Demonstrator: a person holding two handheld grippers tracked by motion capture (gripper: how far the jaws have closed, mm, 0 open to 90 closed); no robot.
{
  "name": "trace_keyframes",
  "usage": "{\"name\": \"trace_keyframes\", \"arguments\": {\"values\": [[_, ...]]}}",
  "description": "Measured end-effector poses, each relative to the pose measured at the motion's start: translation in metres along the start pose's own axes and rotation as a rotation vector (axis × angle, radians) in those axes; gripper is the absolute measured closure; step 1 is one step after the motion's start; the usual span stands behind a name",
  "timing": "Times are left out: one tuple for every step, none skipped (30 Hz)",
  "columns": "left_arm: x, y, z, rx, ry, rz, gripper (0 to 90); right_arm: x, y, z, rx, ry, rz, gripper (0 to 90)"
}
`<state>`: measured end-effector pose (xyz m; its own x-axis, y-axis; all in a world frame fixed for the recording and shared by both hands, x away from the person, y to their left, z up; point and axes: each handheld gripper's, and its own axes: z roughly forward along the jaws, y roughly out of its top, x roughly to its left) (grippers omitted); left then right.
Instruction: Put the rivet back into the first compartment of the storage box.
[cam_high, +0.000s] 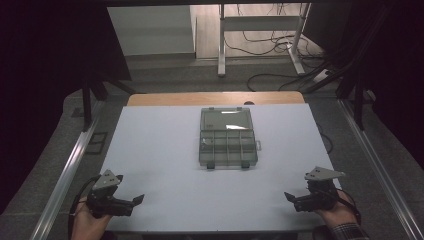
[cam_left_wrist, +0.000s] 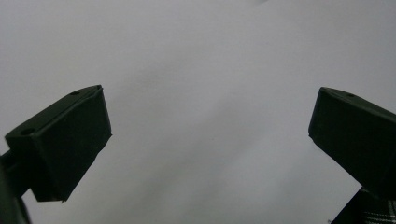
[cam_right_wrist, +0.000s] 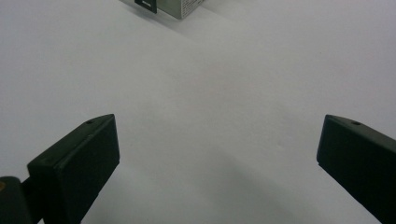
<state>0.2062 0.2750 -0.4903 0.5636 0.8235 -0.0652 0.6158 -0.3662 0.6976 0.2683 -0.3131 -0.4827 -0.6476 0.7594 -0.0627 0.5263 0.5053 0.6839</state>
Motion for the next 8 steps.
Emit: {"name": "trace_keyframes", "arguments": {"values": [[0.0004, -0.001, 0.0002, 0.002, 0.003, -0.002, 0.0, 0.0, 0.0, 0.0, 0.0, 0.0, 0.0, 0.0], [0.0009, -0.0018, 0.0002, 0.005, 0.007, -0.003, 0.0, 0.0001, -0.0001, 0.0001, -0.001, -0.001, 0.001, 0.0], [0.0017, -0.0022, -0.0001, 0.005, 0.007, -0.005, 0.0, 0.0, -0.0001, 0.0, 0.0, 0.0, 0.0, 0.0], [0.0023, -0.0026, -0.0006, 0.002, 0.006, -0.012, 0.0, 0.0, -0.0001, 0.0, 0.001, 0.0, 0.0, 0.0], [0.003, -0.0028, -0.0008, -0.003, 0.003, -0.018, 0.0, 0.0001, -0.0001, 0.0, 0.001, 0.0, 0.0, 0.0], [0.0036, -0.0029, -0.001, -0.003, 0.002, -0.021, 0.0, 0.0, -0.0003, 0.0001, 0.003, 0.0, 0.0, 0.0], [0.0039, -0.003, -0.0009, -0.004, 0.003, -0.024, 0.0, -0.0002, -0.0004, 0.0002, 0.003, 0.0, 0.002, 0.0], [0.0042, -0.0029, -0.0006, -0.004, 0.003, -0.024, 0.0, -0.0005, -0.0006, 0.0002, 0.003, 0.0, 0.003, 0.0]]}}
